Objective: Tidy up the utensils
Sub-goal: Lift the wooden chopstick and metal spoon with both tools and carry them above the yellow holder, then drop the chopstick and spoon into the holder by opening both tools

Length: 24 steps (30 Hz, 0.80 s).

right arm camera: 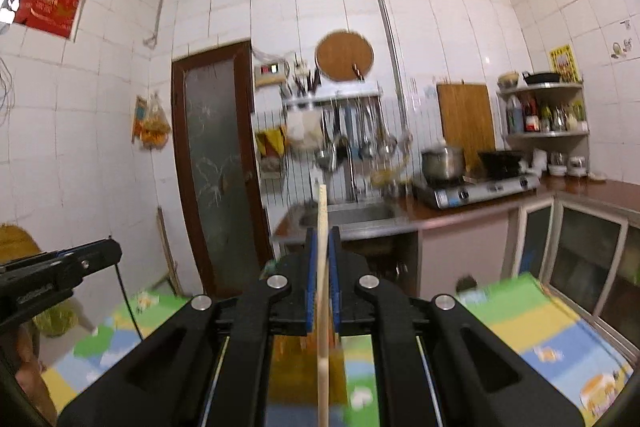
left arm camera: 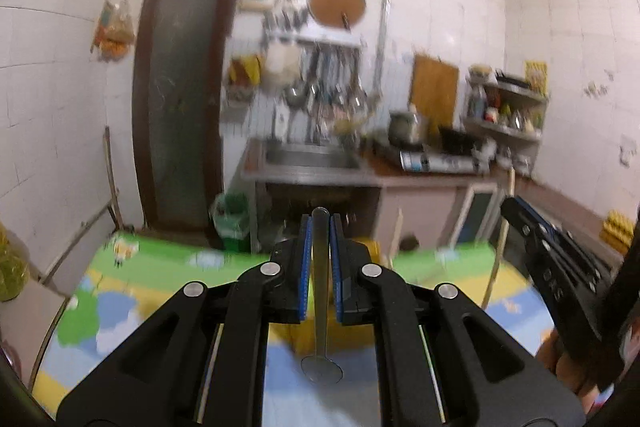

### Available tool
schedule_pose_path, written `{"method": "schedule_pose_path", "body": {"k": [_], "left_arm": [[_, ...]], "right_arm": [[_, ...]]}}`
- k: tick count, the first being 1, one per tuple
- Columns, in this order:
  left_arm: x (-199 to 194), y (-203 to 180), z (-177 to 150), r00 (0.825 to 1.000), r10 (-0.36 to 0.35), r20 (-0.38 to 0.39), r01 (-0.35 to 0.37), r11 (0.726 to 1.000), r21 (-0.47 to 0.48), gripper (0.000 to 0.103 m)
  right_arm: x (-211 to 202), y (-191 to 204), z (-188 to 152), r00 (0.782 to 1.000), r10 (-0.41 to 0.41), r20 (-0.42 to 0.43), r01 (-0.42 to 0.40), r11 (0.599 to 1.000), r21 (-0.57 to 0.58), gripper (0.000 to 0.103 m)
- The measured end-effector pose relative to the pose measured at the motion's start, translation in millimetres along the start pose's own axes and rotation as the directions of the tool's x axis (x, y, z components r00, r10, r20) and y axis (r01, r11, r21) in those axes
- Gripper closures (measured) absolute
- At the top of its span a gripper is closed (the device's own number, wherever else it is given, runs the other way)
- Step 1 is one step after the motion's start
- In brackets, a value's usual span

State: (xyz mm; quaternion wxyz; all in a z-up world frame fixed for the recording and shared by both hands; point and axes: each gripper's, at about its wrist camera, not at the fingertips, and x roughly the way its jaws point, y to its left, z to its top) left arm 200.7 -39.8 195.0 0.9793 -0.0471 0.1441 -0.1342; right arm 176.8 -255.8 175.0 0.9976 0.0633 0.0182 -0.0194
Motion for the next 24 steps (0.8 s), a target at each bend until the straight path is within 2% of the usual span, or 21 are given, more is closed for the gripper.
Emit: {"method": "schedule_pose_path", "body": {"k": [3,7,10,15,19,24], "left_arm": [[27.5,0.3,17.6,0.999,0.012,0.047,-0.010,0.999,-0.045,0.095],[62.0,-12.3,19.6,0.993,0.054,0.104,-0.054,0.999,-0.008,0.095],[87.5,-17.1,12.0,0.992,0.066,0.112,-0.067,0.998,0.004,0.095],[124.1,-12.9,-8.1,0.996,0.055,0.076,-0.054,0.998,-0.014,0.095],[144.5,-9.9,-26.2,0.998,0.054,0.032,-0.053,0.998,-0.021,0.095],[147.7,-9.1,-34.5,0.998,0.060,0.010,-0.060,0.998,-0.005,0.095]], "right_arm": [[25.6,0.0,16.2,0.998,0.007,0.055,-0.007,1.000,0.004,0.097],[57.6,0.4,24.5,0.990,0.028,0.135,-0.031,0.999,0.017,0.097],[79.3,1.1,18.1,0.986,0.041,0.163,-0.045,0.999,0.021,0.097],[109.7,1.4,-12.9,0.985,0.061,0.160,-0.063,0.998,0.007,0.097],[128.2,-2.6,-40.7,0.991,0.058,0.120,-0.058,0.998,-0.004,0.097],[134.9,-11.0,-55.8,0.997,0.050,0.058,-0.049,0.999,-0.018,0.096]]}}
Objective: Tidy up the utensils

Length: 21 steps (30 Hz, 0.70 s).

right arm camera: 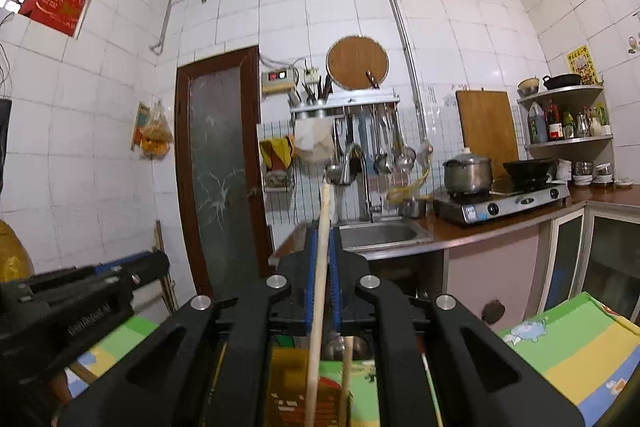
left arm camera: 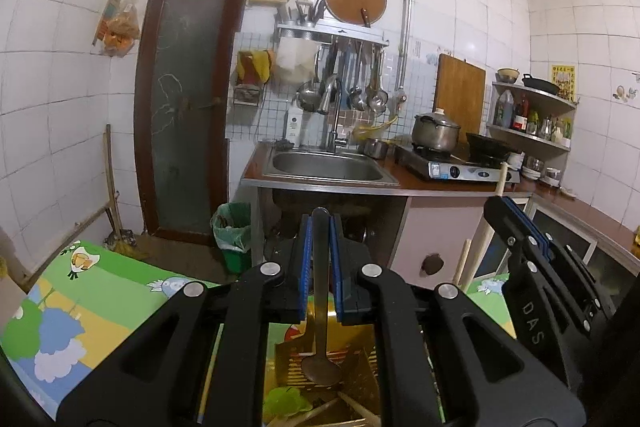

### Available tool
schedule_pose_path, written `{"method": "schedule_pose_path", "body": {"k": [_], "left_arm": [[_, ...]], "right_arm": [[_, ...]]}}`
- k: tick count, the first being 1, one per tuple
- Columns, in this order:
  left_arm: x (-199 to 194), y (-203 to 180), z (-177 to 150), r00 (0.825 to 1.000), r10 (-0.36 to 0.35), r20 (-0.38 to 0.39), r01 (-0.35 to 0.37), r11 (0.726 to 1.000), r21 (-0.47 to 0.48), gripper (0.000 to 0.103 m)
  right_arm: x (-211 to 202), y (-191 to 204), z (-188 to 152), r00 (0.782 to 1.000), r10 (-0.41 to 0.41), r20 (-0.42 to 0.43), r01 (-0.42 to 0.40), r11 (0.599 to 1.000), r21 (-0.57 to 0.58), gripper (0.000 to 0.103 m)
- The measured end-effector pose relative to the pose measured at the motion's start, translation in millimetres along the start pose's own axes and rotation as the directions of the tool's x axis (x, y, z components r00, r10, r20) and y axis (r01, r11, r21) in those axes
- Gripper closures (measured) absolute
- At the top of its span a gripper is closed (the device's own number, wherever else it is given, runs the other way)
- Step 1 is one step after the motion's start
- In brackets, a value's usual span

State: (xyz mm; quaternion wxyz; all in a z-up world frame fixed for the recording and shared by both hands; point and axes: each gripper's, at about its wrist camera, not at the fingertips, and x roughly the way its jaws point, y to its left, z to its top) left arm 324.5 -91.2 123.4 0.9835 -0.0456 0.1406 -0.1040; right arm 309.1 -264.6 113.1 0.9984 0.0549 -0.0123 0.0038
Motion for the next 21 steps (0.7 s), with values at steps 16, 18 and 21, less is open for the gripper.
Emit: {"method": "schedule_pose_path", "body": {"k": [16,18,21], "left_arm": [[-134.7,41.3,-4.8,0.997,0.076,0.015,-0.076,0.997,-0.001,0.012],[-152.7,44.0,-13.9,0.996,0.084,0.019,-0.085,0.996,0.005,0.007],[-189.9,51.0,-40.3,0.996,0.087,0.020,-0.087,0.996,0.003,0.006]], "right_arm": [[-122.4,-12.6,27.0,0.983,-0.122,-0.136,0.107,0.988,-0.107,0.017],[-146.1,-11.1,21.9,0.981,-0.123,-0.152,0.108,0.989,-0.105,0.014],[-174.9,-7.2,10.4,0.979,-0.105,-0.176,0.090,0.992,-0.092,0.008]]}}
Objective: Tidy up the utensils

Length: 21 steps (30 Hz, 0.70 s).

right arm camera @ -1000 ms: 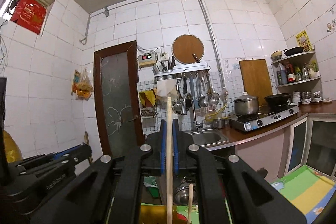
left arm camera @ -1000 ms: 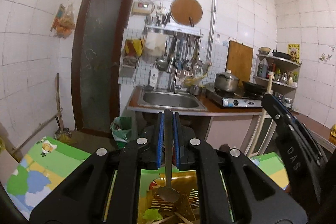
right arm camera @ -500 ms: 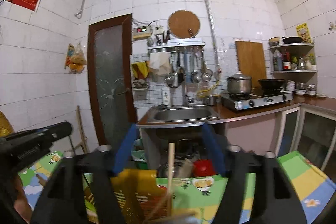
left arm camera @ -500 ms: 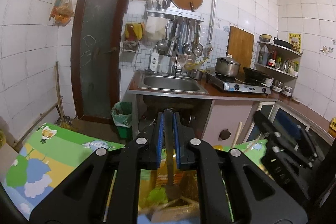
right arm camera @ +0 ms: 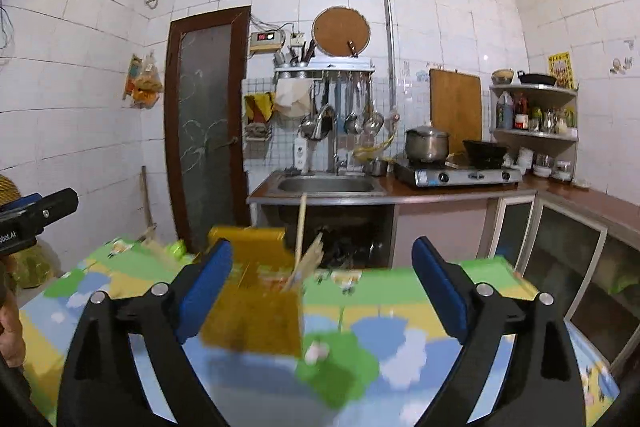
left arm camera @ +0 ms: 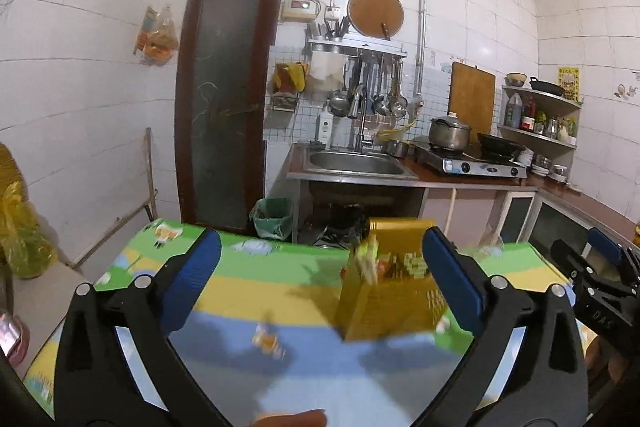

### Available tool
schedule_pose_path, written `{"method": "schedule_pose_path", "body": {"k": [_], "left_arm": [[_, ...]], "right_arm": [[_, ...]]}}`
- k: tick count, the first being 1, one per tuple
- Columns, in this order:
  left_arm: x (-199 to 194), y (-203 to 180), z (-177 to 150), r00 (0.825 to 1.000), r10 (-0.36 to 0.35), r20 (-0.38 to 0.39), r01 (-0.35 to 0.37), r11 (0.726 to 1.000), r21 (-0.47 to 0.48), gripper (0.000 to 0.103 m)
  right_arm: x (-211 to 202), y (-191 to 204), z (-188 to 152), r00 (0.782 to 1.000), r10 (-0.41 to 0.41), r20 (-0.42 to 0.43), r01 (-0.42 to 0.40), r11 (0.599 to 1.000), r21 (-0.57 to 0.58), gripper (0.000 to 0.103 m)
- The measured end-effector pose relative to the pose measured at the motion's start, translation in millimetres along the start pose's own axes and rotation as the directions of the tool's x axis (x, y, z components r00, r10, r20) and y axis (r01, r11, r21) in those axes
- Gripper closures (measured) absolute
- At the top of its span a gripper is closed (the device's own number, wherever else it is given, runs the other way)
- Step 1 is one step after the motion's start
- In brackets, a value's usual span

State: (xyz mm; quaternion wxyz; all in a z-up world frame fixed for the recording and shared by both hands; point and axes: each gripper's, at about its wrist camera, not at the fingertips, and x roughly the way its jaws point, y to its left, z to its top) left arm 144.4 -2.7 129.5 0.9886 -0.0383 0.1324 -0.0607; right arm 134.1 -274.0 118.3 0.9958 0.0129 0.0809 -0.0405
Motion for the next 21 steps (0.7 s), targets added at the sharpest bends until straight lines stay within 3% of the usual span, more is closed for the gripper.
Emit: {"method": "schedule_pose_path", "body": {"k": [10,16,21], "left_arm": [[-71.6,20.8,-94.7,0.997,0.068,-0.040,-0.068,0.998,-0.009,0.005],[-78.9,18.3,-137.8,0.995,0.083,-0.051,-0.081,0.996,0.022,0.005],[-72.2,14.2,-151.5,0.994,0.092,-0.054,-0.089,0.995,0.048,0.005]], "right_arm": [[-73.4,20.5,-87.0,0.996,0.017,-0.093,-0.016,1.000,0.017,0.005],[-87.9,26.9,-123.6,0.993,0.002,-0.121,0.000,1.000,0.019,0.005],[-85.6,24.5,-137.4,0.992,-0.010,-0.126,0.013,1.000,0.025,0.005]]}}
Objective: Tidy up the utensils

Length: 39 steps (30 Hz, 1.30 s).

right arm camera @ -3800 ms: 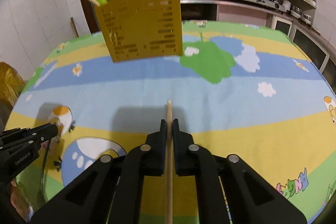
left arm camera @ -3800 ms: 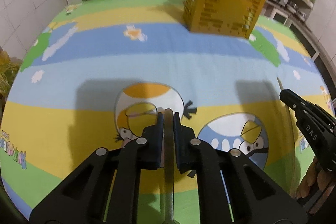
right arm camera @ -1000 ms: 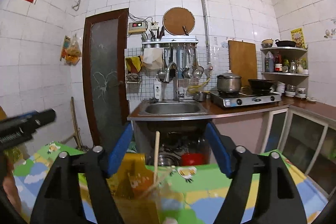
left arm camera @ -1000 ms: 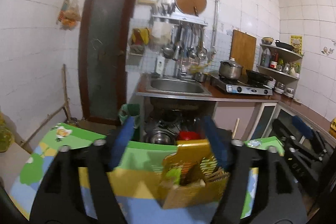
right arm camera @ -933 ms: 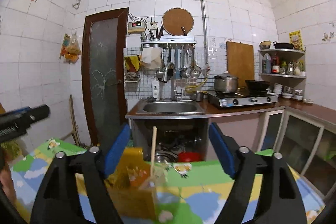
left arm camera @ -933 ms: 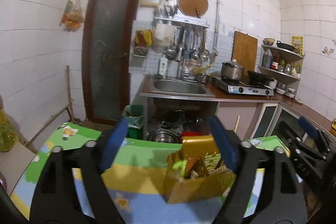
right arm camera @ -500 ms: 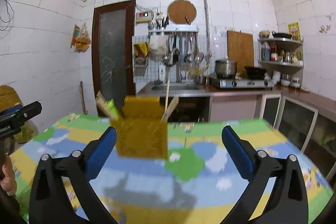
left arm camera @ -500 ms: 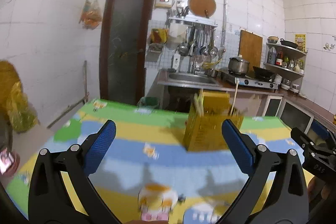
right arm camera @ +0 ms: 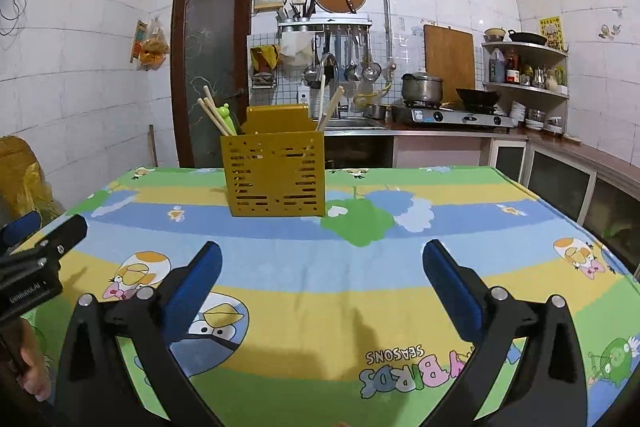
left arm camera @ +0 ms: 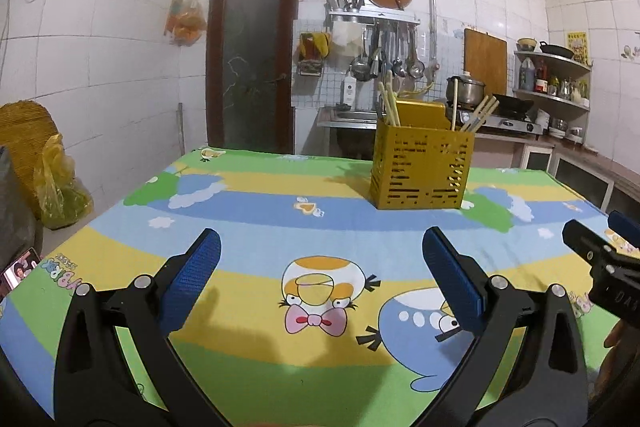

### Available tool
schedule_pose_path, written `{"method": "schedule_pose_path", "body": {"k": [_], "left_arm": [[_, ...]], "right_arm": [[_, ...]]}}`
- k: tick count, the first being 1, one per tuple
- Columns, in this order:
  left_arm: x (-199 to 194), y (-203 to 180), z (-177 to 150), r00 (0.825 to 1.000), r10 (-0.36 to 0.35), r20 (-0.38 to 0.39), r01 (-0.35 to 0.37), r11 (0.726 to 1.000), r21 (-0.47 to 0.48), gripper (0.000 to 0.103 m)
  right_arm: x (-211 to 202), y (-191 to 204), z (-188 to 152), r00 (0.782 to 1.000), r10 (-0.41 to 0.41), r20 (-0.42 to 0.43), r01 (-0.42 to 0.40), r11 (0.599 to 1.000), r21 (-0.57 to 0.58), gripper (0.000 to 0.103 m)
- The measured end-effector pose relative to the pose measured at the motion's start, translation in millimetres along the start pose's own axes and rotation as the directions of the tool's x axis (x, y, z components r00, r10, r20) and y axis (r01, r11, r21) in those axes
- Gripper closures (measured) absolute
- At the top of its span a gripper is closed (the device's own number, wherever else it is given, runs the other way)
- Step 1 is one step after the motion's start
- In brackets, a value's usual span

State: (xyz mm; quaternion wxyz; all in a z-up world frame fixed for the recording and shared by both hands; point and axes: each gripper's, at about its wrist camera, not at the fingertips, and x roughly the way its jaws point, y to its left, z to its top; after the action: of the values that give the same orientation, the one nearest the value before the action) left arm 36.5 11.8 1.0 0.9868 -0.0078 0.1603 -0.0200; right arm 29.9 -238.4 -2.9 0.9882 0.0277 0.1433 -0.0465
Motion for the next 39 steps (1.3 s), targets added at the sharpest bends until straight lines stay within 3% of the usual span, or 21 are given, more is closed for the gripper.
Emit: {"method": "schedule_pose_path", "body": {"k": [18,39], "left_arm": [[-15.7,-0.8,1.6,0.997,0.032,0.077,-0.033,0.999,0.015,0.005],[-18.3,-0.4,1.6,0.996,0.033,0.083,-0.034,0.999,0.010,0.005]], "right_arm": [[-6.8,3.5,-4.3,0.999,-0.024,0.031,0.024,1.000,-0.012,0.005],[-11.0,-1.7,-4.2,0.999,-0.022,0.040,0.022,1.000,0.012,0.005]]}}
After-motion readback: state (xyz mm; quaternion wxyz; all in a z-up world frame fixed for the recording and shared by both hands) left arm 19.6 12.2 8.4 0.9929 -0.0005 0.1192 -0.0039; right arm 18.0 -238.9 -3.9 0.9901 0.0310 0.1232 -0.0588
